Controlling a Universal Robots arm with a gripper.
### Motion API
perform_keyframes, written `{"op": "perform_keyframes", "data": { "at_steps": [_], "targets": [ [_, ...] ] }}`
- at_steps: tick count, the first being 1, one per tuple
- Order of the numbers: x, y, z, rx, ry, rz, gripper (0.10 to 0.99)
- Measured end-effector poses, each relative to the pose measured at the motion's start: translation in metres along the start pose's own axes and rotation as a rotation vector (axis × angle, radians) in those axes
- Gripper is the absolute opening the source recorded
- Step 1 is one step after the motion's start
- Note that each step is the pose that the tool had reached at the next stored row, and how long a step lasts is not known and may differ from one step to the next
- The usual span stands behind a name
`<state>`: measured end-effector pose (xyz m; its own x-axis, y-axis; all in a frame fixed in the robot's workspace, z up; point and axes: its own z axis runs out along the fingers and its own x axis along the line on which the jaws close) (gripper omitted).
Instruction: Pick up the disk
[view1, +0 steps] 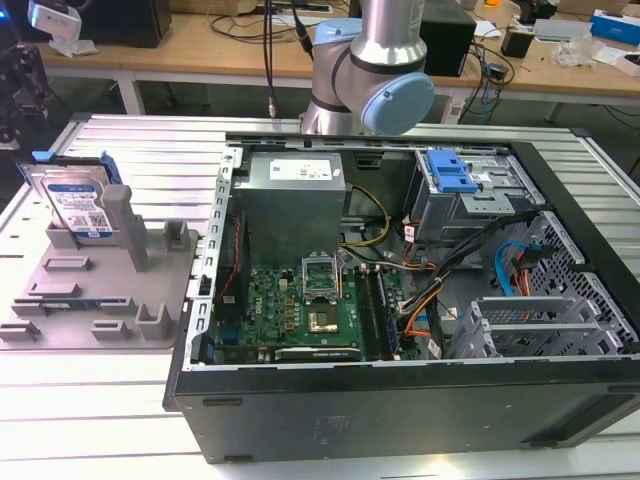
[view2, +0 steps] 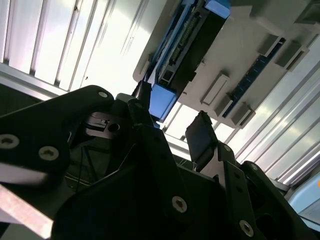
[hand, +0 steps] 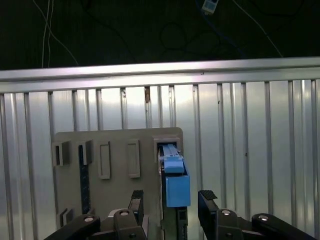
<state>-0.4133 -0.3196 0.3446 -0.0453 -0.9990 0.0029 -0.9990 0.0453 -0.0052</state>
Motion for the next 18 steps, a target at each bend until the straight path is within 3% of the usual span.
{"op": "perform_keyframes", "data": {
  "at_steps": [18],
  "targets": [
    [-0.0016,0.0021,0.0197,0.000,0.0002,-0.001,0.557]
  ]
}}
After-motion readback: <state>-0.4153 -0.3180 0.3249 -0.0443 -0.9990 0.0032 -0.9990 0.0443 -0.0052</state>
